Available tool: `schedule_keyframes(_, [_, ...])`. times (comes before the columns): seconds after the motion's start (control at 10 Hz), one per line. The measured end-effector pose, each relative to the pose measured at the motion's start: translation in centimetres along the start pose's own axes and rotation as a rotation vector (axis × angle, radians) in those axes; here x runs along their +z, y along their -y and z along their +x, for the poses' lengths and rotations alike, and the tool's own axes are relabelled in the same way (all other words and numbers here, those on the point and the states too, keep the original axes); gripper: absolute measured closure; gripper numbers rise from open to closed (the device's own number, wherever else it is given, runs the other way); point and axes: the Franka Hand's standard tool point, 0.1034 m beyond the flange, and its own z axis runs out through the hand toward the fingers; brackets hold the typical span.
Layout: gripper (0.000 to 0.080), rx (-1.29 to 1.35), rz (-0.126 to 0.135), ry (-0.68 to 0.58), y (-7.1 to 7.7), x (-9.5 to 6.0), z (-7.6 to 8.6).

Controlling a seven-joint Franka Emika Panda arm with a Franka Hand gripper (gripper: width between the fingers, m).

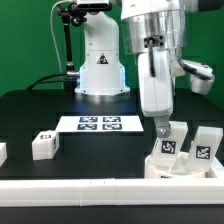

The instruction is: Assemble stool

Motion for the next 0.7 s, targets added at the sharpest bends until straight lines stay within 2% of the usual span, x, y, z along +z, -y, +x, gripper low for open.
schedule_keyframes(0.2, [0.0459,0.098,-0.001,0.009,-0.1,0.0,-0.2])
schedule_keyframes(0.3, [0.0459,0.213,0.009,0.022,0.0,0.1,-0.3])
schedule_keyframes(0.4, [0.0459,0.338,0.058,0.042,0.1,0.3,-0.4])
schedule_keyframes(0.5, [0.0459,0.345,0.075,0.047,0.0,0.4,-1.1])
schedule_keyframes(0.7, [0.0459,0.373,0.065,0.063,-0.5,0.5,-1.9])
